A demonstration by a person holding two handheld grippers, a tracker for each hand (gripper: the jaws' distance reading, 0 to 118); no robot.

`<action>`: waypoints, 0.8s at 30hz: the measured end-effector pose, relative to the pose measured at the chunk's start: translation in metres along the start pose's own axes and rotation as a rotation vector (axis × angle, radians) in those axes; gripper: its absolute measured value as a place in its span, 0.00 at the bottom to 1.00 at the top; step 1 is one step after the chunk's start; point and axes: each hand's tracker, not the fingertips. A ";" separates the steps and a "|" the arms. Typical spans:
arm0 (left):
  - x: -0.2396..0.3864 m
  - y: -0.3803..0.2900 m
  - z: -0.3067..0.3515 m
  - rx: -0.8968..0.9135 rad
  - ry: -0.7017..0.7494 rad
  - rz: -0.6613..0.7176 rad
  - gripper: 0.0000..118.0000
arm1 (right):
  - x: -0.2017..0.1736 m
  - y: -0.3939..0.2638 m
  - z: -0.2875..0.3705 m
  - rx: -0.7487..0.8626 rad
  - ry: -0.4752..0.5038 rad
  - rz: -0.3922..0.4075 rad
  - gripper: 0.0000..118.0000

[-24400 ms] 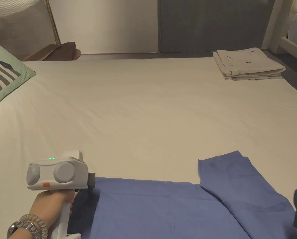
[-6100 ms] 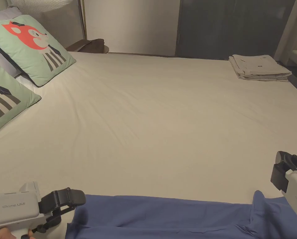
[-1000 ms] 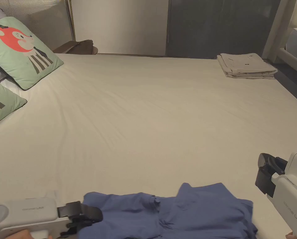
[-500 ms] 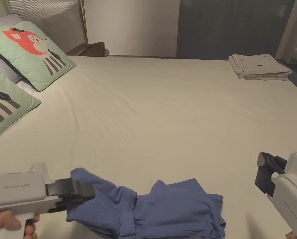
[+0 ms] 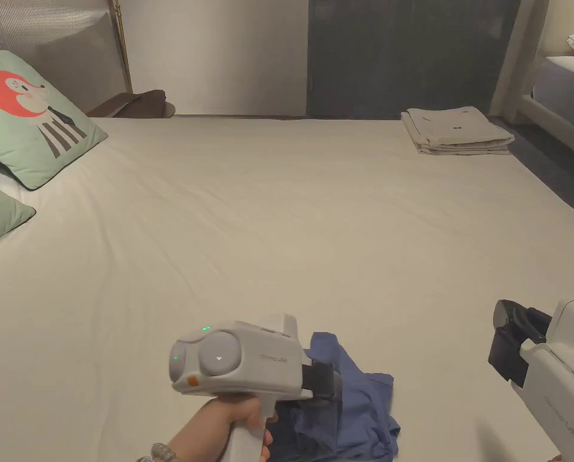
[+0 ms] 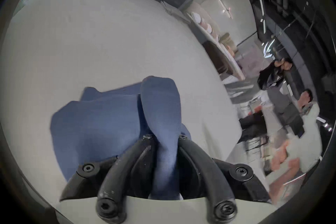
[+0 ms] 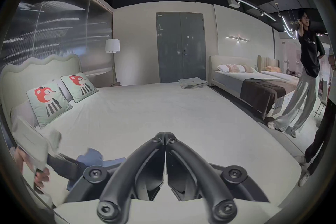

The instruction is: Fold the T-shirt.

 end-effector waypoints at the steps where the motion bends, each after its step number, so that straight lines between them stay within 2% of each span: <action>1: 0.004 -0.002 -0.010 -0.004 0.026 -0.030 0.06 | 0.002 0.000 0.000 0.000 -0.005 -0.002 0.00; 3: 0.015 -0.011 -0.028 0.016 0.067 -0.039 0.11 | 0.006 -0.002 0.001 -0.001 -0.013 -0.009 0.00; 5: 0.014 -0.013 -0.036 0.024 -0.006 -0.013 0.39 | 0.011 -0.004 0.001 -0.003 -0.019 -0.016 0.00; 7: 0.017 -0.017 -0.033 0.038 -0.113 0.025 0.73 | 0.014 -0.007 0.001 -0.006 -0.024 -0.021 0.00; 8: 0.018 -0.016 -0.029 0.047 -0.158 0.022 0.84 | 0.019 -0.012 -0.005 -0.012 -0.026 -0.023 0.00; 9: 0.018 -0.015 -0.024 0.069 -0.185 0.012 0.89 | 0.021 -0.014 -0.007 -0.015 -0.027 -0.025 0.00; 11: 0.023 -0.017 -0.001 0.184 -0.163 -0.002 0.89 | 0.023 -0.016 -0.008 -0.017 -0.029 -0.029 0.00; 12: 0.023 -0.018 0.007 0.256 -0.107 -0.008 0.86 | 0.022 -0.015 -0.006 -0.017 -0.030 -0.032 0.00; 13: 0.024 -0.021 0.014 0.315 -0.059 -0.015 0.71 | 0.022 -0.015 -0.006 -0.018 -0.029 -0.035 0.00; 14: 0.025 -0.027 0.020 0.379 -0.007 -0.075 0.52 | 0.023 -0.016 -0.007 -0.018 -0.029 -0.038 0.00; 16: 0.037 -0.043 0.020 0.395 0.189 -0.211 0.10 | 0.025 -0.019 -0.011 -0.019 -0.027 -0.044 0.00; 17: 0.040 -0.050 0.012 0.370 0.306 -0.286 0.07 | 0.026 -0.019 -0.012 -0.019 -0.025 -0.045 0.00; 18: 0.040 -0.057 0.004 0.343 0.357 -0.343 0.07 | 0.026 -0.020 -0.013 -0.019 -0.024 -0.046 0.00; 22: 0.041 -0.070 -0.020 0.257 0.209 -0.320 0.07 | 0.022 -0.019 -0.011 -0.022 -0.016 -0.052 0.00; 24: 0.051 -0.074 -0.037 0.222 0.187 -0.356 0.07 | 0.022 -0.019 -0.010 -0.028 -0.015 -0.055 0.00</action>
